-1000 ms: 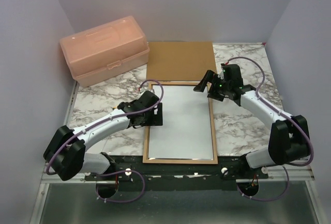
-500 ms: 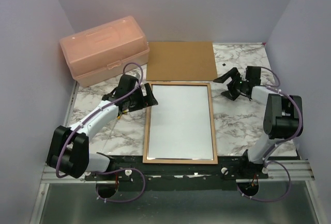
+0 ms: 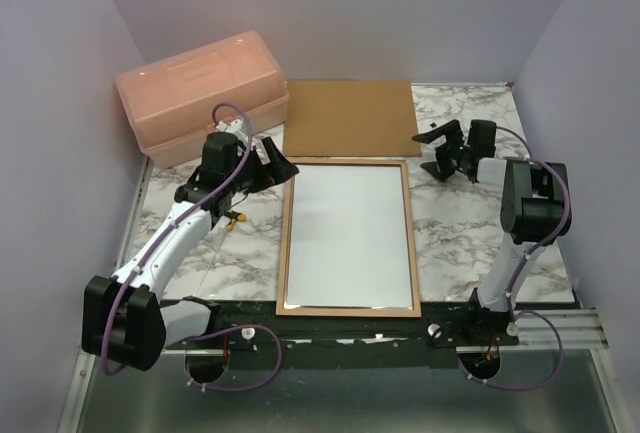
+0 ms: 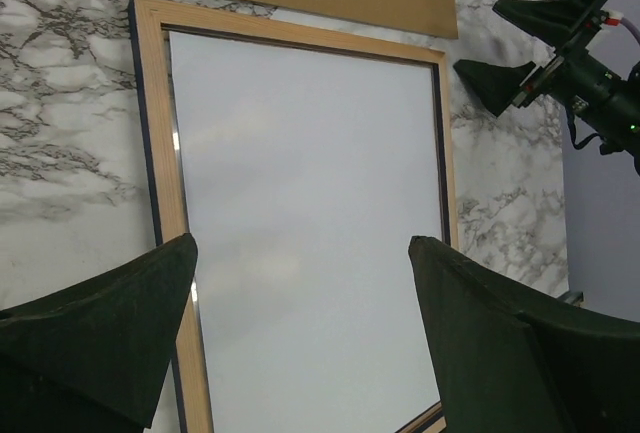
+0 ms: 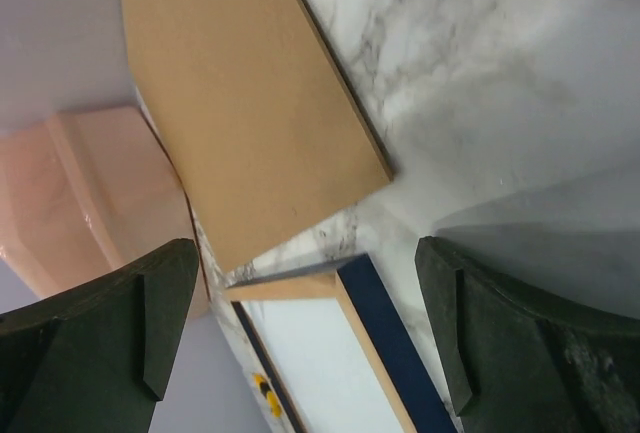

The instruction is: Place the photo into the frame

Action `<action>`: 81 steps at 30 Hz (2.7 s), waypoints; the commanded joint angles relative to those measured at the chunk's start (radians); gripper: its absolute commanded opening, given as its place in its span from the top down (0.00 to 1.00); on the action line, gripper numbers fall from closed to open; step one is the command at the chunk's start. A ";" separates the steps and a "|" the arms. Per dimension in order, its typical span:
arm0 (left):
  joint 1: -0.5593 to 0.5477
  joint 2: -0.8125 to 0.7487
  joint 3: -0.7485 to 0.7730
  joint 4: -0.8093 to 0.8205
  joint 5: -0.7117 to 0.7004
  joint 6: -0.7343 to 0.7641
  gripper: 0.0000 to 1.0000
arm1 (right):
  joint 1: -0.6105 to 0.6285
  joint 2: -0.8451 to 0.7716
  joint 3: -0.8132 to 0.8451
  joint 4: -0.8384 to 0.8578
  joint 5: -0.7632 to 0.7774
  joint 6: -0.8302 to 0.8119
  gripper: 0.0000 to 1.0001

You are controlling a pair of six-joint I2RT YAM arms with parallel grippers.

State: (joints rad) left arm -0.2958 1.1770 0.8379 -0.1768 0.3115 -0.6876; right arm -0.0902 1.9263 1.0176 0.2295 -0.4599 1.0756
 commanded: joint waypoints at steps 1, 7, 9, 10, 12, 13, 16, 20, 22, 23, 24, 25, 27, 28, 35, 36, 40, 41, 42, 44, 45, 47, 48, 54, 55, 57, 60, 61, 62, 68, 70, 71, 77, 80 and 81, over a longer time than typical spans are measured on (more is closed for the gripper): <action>0.047 0.087 0.066 0.027 -0.026 0.037 0.10 | 0.000 0.072 0.085 -0.075 0.121 -0.062 0.00; 0.055 0.349 0.302 -0.081 -0.113 0.104 0.11 | 0.001 0.120 0.165 -0.155 0.174 -0.144 0.00; 0.055 0.452 0.403 -0.127 -0.119 0.118 0.12 | 0.001 0.135 0.184 -0.168 0.179 -0.161 0.00; 0.053 0.505 0.449 -0.151 -0.125 0.127 0.13 | 0.001 0.143 0.197 -0.179 0.180 -0.166 0.00; 0.053 0.604 0.558 -0.204 -0.122 0.145 0.14 | 0.000 0.160 0.227 -0.202 0.176 -0.183 0.00; 0.053 0.645 0.612 -0.228 -0.121 0.151 0.14 | 0.000 0.170 0.242 -0.214 0.174 -0.196 0.00; 0.052 0.774 0.758 -0.303 -0.121 0.173 0.14 | 0.000 0.196 0.289 -0.250 0.177 -0.225 0.00; 0.047 0.908 0.934 -0.399 -0.144 0.188 0.14 | 0.001 0.240 0.356 -0.305 0.161 -0.256 0.00; 0.041 0.976 1.034 -0.475 -0.167 0.201 0.14 | 0.001 0.259 0.378 -0.313 0.144 -0.256 0.00; 0.036 1.014 1.084 -0.519 -0.176 0.212 0.14 | 0.003 0.270 0.387 -0.314 0.134 -0.256 0.00; 0.031 1.045 1.141 -0.555 -0.179 0.224 0.14 | 0.002 0.278 0.397 -0.317 0.121 -0.256 0.00; 0.025 1.078 1.180 -0.590 -0.190 0.234 0.14 | 0.004 0.289 0.407 -0.321 0.112 -0.257 0.00; 0.016 1.122 1.248 -0.630 -0.200 0.248 0.14 | 0.010 0.307 0.429 -0.334 0.095 -0.264 0.00; 0.012 1.143 1.271 -0.651 -0.204 0.250 0.14 | 0.015 0.315 0.439 -0.340 0.088 -0.269 0.00; 0.002 1.229 1.366 -0.721 -0.205 0.257 0.14 | 0.032 0.337 0.463 -0.348 0.042 -0.279 0.00; -0.001 1.225 1.362 -0.717 -0.211 0.258 0.13 | 0.034 0.336 0.464 -0.348 0.035 -0.279 0.00; -0.005 1.227 1.373 -0.724 -0.201 0.267 0.13 | 0.036 0.330 0.469 -0.339 -0.028 -0.278 0.00; -0.007 1.230 1.376 -0.728 -0.196 0.272 0.13 | 0.035 0.325 0.467 -0.332 -0.049 -0.274 0.00; -0.009 1.230 1.378 -0.731 -0.189 0.275 0.13 | 0.035 0.321 0.464 -0.321 -0.066 -0.266 0.00; -0.015 1.230 1.378 -0.733 -0.176 0.281 0.14 | 0.036 0.305 0.449 -0.288 -0.102 -0.246 0.00; -0.018 1.231 1.379 -0.736 -0.175 0.284 0.14 | 0.036 0.295 0.438 -0.261 -0.126 -0.233 0.00; -0.023 1.232 1.386 -0.743 -0.177 0.293 0.14 | 0.036 0.279 0.421 -0.206 -0.163 -0.197 0.00; -0.025 1.231 1.387 -0.744 -0.176 0.296 0.14 | 0.035 0.270 0.413 -0.181 -0.178 -0.178 0.00; -0.032 1.231 1.393 -0.744 -0.153 0.312 0.14 | 0.035 0.223 0.400 -0.091 -0.251 -0.111 0.00; -0.034 1.231 1.394 -0.744 -0.150 0.312 0.14 | 0.035 0.215 0.398 -0.077 -0.261 -0.101 0.00; -0.038 1.228 1.393 -0.739 -0.143 0.313 0.14 | 0.034 0.197 0.390 -0.038 -0.284 -0.084 0.00; -0.047 1.224 1.392 -0.736 -0.137 0.319 0.14 | 0.032 0.171 0.375 0.006 -0.300 -0.059 0.00; -0.049 1.222 1.391 -0.735 -0.136 0.323 0.14 | 0.030 0.163 0.364 0.031 -0.306 -0.046 0.00; -0.052 1.219 1.387 -0.733 -0.136 0.327 0.14 | 0.026 0.153 0.351 0.052 -0.310 -0.031 0.00; -0.068 1.213 1.346 -0.727 -0.121 0.336 0.15 | 0.011 0.106 0.288 0.127 -0.315 -0.004 0.01; -0.084 1.209 1.339 -0.730 -0.132 0.344 0.15 | 0.007 0.098 0.272 0.151 -0.324 0.009 0.01; -0.091 1.205 1.337 -0.730 -0.131 0.351 0.15 | 0.006 0.096 0.266 0.160 -0.333 0.019 0.01; -0.114 1.167 1.288 -0.722 -0.124 0.348 0.15 | 0.007 0.028 0.177 0.218 -0.369 0.078 0.01; -0.114 1.096 1.186 -0.671 -0.131 0.340 0.16 | 0.007 -0.048 0.108 0.203 -0.373 0.060 0.01; -0.114 1.071 1.150 -0.654 -0.139 0.337 0.16 | 0.008 -0.074 0.076 0.189 -0.372 0.051 0.01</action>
State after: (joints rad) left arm -0.4072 2.3680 2.1044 -0.8619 0.1673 -0.3439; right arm -0.0963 1.9717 1.1698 0.3805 -0.7536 1.1103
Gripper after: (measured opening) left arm 0.848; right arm 0.991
